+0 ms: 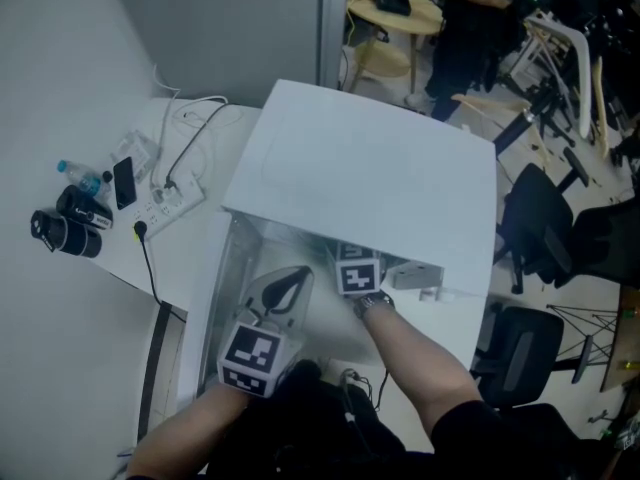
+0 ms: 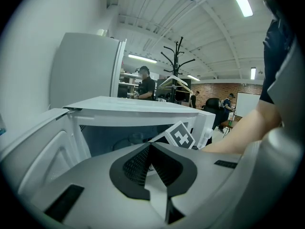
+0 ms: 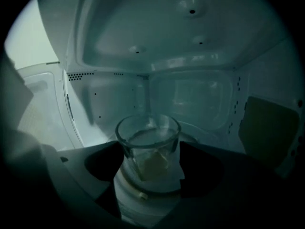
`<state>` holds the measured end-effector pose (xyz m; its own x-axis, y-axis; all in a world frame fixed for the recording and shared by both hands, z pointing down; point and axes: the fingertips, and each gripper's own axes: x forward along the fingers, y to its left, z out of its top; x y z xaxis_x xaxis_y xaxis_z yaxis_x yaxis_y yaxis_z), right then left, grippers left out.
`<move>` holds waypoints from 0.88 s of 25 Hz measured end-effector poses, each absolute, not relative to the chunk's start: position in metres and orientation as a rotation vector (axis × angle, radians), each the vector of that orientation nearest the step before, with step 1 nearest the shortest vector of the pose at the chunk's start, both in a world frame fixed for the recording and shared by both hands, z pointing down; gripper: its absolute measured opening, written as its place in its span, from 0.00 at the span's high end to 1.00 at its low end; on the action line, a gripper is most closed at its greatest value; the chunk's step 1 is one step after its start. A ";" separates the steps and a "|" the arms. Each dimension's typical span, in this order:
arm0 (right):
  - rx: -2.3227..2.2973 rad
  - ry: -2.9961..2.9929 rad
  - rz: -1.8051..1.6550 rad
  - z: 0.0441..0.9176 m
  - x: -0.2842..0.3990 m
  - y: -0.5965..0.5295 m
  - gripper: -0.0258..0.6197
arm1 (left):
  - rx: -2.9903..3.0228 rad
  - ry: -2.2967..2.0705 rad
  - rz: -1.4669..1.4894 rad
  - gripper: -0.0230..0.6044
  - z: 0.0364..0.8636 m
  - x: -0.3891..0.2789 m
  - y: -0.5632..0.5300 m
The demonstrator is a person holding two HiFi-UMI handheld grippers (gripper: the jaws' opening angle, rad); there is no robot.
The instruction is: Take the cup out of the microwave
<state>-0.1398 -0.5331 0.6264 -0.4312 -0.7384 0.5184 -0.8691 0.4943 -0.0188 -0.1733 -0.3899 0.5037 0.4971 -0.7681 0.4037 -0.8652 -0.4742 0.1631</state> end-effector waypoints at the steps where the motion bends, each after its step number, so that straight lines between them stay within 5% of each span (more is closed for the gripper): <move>1: 1.326 -2.293 0.393 0.628 -0.140 -0.534 0.35 | 2.399 -1.365 0.396 0.97 0.504 -0.174 -0.390; 22: 1.318 -2.304 0.392 0.628 -0.134 -0.513 0.39 | 2.401 -1.379 0.412 0.97 0.505 -0.172 -0.380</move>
